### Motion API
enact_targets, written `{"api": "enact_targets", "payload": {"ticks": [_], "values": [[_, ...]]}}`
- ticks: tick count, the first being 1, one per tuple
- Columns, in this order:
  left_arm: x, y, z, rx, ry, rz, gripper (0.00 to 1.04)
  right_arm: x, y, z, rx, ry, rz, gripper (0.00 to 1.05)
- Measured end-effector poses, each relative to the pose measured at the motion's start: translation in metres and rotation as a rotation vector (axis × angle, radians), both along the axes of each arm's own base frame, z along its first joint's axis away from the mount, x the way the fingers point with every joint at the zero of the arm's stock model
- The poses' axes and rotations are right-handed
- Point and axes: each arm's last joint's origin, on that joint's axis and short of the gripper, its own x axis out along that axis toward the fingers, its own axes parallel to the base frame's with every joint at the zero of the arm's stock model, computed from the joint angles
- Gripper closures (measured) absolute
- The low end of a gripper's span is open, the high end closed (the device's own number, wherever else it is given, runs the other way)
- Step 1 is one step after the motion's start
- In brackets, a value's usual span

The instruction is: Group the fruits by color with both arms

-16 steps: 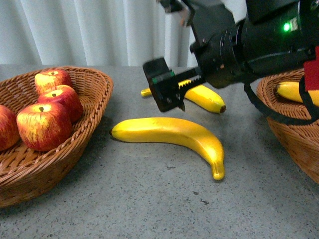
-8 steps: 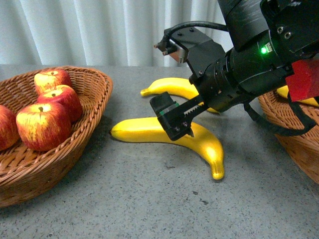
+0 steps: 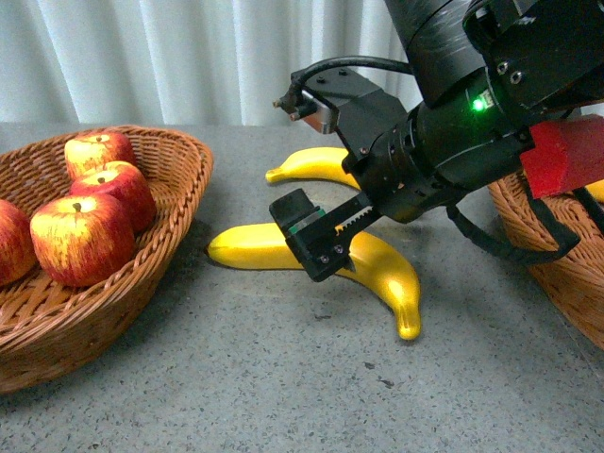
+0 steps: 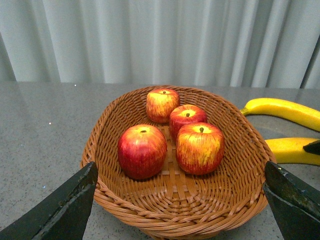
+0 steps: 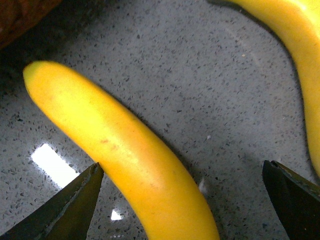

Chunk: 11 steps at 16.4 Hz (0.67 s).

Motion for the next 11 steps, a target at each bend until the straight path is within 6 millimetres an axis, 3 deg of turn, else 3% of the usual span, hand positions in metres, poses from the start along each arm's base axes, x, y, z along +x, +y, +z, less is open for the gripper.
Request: {"api": "enact_targets", "payload": {"ticks": [8, 9, 10, 11], "values": [[0.0, 0.0, 0.0, 0.0, 0.0, 0.0, 0.07, -0.005, 0.001, -0.012, -0.027, 0.053, 0.042, 0.07], [0.0, 0.0, 0.0, 0.0, 0.0, 0.0, 0.07, -0.007, 0.0, -0.017, -0.055, 0.053, 0.049, 0.22], [0.0, 0.0, 0.0, 0.0, 0.0, 0.0, 0.07, -0.007, -0.001, -0.018, -0.072, 0.045, 0.06, 0.44], [0.0, 0.0, 0.0, 0.0, 0.0, 0.0, 0.07, -0.007, 0.0, -0.018, -0.07, 0.039, 0.061, 0.53]]}}
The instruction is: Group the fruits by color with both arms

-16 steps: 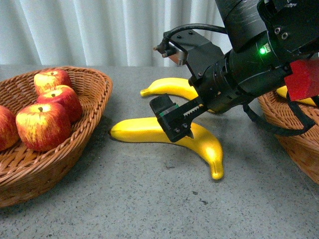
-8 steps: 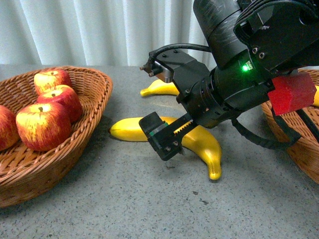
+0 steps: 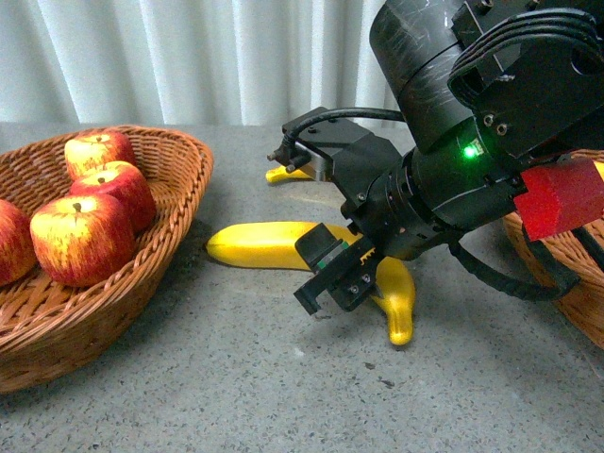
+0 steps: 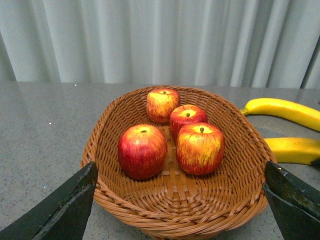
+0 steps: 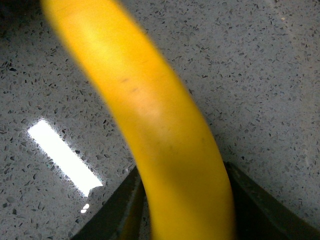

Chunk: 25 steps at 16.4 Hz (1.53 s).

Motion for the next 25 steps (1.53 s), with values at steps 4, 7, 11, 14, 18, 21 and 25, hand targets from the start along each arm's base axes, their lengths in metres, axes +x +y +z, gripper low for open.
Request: {"api": "enact_targets", "payload": {"ticks": [4, 7, 11, 14, 18, 21, 25], "values": [[0.0, 0.0, 0.0, 0.0, 0.0, 0.0, 0.07, 0.008, -0.011, 0.01, 0.043, -0.048, -0.021, 0.69], [0.0, 0.0, 0.0, 0.0, 0.0, -0.001, 0.07, 0.017, -0.05, 0.073, 0.201, -0.248, -0.102, 0.69], [0.0, 0.0, 0.0, 0.0, 0.0, 0.0, 0.07, -0.014, -0.134, 0.135, 0.214, -0.463, -0.272, 0.69], [0.0, 0.0, 0.0, 0.0, 0.0, 0.0, 0.07, -0.029, -0.198, 0.083, 0.04, -0.328, -0.424, 0.69], [0.0, 0.0, 0.0, 0.0, 0.0, 0.0, 0.07, -0.05, -0.217, 0.075, -0.032, -0.293, -0.402, 0.61], [0.0, 0.0, 0.0, 0.0, 0.0, 0.0, 0.07, -0.046, -0.199, 0.091, -0.028, -0.36, -0.344, 0.24], [0.0, 0.0, 0.0, 0.0, 0.0, 0.0, 0.07, -0.008, -0.141, 0.114, 0.049, -0.464, -0.229, 0.06]]}}
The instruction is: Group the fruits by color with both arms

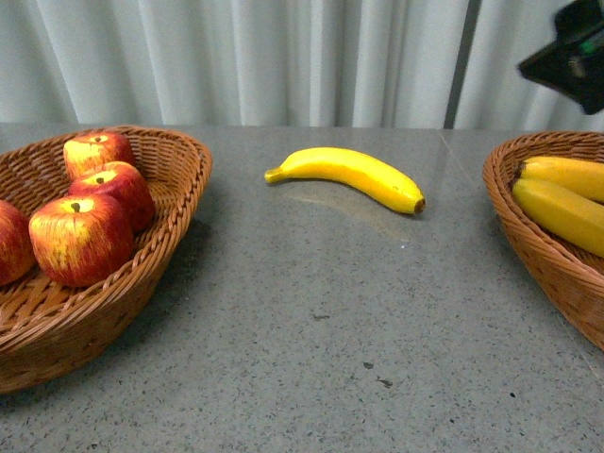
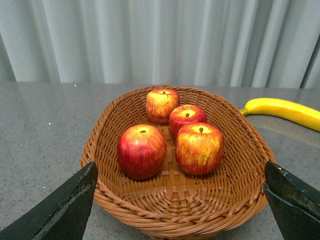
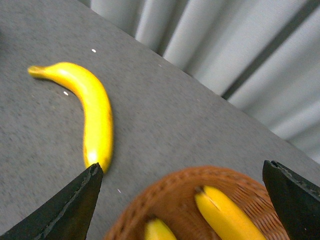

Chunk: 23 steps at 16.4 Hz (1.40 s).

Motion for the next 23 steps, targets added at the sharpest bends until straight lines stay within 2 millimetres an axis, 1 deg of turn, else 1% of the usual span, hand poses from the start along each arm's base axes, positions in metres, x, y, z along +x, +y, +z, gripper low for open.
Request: {"api": "enact_targets", "payload": {"ticks": [2, 3, 4, 5, 7, 10, 13, 14, 17, 19, 22, 23], "values": [[0.0, 0.0, 0.0, 0.0, 0.0, 0.0, 0.07, 0.031, 0.043, -0.012, 0.048, 0.045, 0.076, 0.07], [0.0, 0.0, 0.0, 0.0, 0.0, 0.0, 0.07, 0.045, 0.061, -0.018, 0.048, 0.059, 0.103, 0.07], [0.0, 0.0, 0.0, 0.0, 0.0, 0.0, 0.07, 0.074, 0.094, -0.04, 0.032, 0.141, 0.145, 0.07], [0.0, 0.0, 0.0, 0.0, 0.0, 0.0, 0.07, 0.086, 0.101, -0.048, 0.028, 0.166, 0.149, 0.07], [0.0, 0.0, 0.0, 0.0, 0.0, 0.0, 0.07, 0.108, 0.109, -0.061, 0.018, 0.218, 0.147, 0.07], [0.0, 0.0, 0.0, 0.0, 0.0, 0.0, 0.07, 0.127, 0.116, -0.069, 0.028, 0.298, 0.174, 0.07], [0.0, 0.0, 0.0, 0.0, 0.0, 0.0, 0.07, 0.135, 0.123, -0.075, 0.04, 0.377, 0.193, 0.07], [0.0, 0.0, 0.0, 0.0, 0.0, 0.0, 0.07, 0.139, 0.125, -0.079, 0.033, 0.384, 0.182, 0.07], [0.0, 0.0, 0.0, 0.0, 0.0, 0.0, 0.07, 0.15, 0.139, -0.092, 0.053, 0.386, 0.16, 0.07], [0.0, 0.0, 0.0, 0.0, 0.0, 0.0, 0.07, 0.152, 0.147, -0.1, 0.044, 0.419, 0.158, 0.07], [0.0, 0.0, 0.0, 0.0, 0.0, 0.0, 0.07, 0.153, 0.15, -0.108, 0.006, 0.47, 0.146, 0.07], [0.0, 0.0, 0.0, 0.0, 0.0, 0.0, 0.07, 0.153, 0.15, -0.108, -0.007, 0.471, 0.14, 0.1]]}}
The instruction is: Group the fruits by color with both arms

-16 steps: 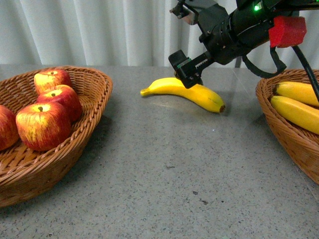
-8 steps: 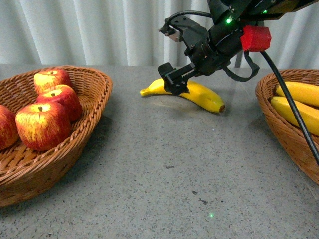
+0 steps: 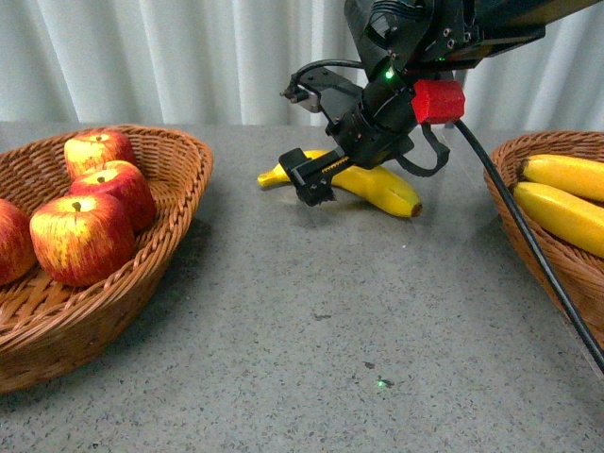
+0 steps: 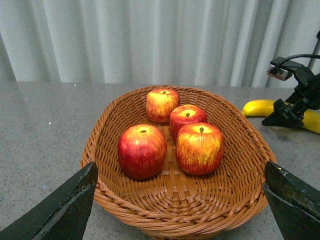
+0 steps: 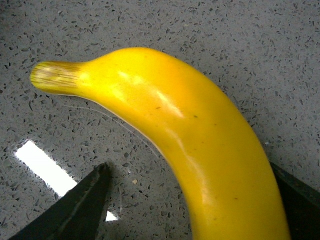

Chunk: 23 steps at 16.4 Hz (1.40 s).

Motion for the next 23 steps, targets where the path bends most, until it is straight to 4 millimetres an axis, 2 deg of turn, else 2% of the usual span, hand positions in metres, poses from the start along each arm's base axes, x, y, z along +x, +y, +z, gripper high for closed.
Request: {"api": "enact_targets", "payload": {"ticks": [4, 6, 8, 9, 11, 13, 15, 16, 19, 23], "values": [[0.0, 0.0, 0.0, 0.0, 0.0, 0.0, 0.07, 0.003, -0.001, -0.002, -0.006, -0.057, -0.016, 0.53], [0.0, 0.0, 0.0, 0.0, 0.0, 0.0, 0.07, 0.006, -0.004, -0.002, 0.03, -0.077, -0.042, 0.68], [0.0, 0.0, 0.0, 0.0, 0.0, 0.0, 0.07, 0.01, -0.014, 0.005, 0.116, -0.096, -0.091, 0.68], [0.0, 0.0, 0.0, 0.0, 0.001, 0.0, 0.07, 0.01, -0.021, 0.017, 0.185, -0.109, -0.126, 0.68], [0.0, 0.0, 0.0, 0.0, 0.0, 0.0, 0.07, 0.005, -0.051, 0.055, 0.38, -0.15, -0.215, 0.68], [0.0, 0.0, 0.0, 0.0, 0.0, 0.0, 0.07, -0.016, -0.087, 0.102, 0.549, -0.224, -0.301, 0.68], [0.0, 0.0, 0.0, 0.0, 0.0, 0.0, 0.07, -0.05, -0.125, 0.129, 0.585, -0.308, -0.401, 0.68], [0.0, 0.0, 0.0, 0.0, 0.0, 0.0, 0.07, -0.065, -0.143, 0.127, 0.562, -0.325, -0.446, 0.68], [0.0, 0.0, 0.0, 0.0, 0.0, 0.0, 0.07, -0.106, -0.19, 0.098, 0.426, -0.314, -0.548, 0.68], [0.0, 0.0, 0.0, 0.0, 0.0, 0.0, 0.07, -0.157, -0.236, 0.077, 0.256, -0.349, -0.571, 0.68]]}}
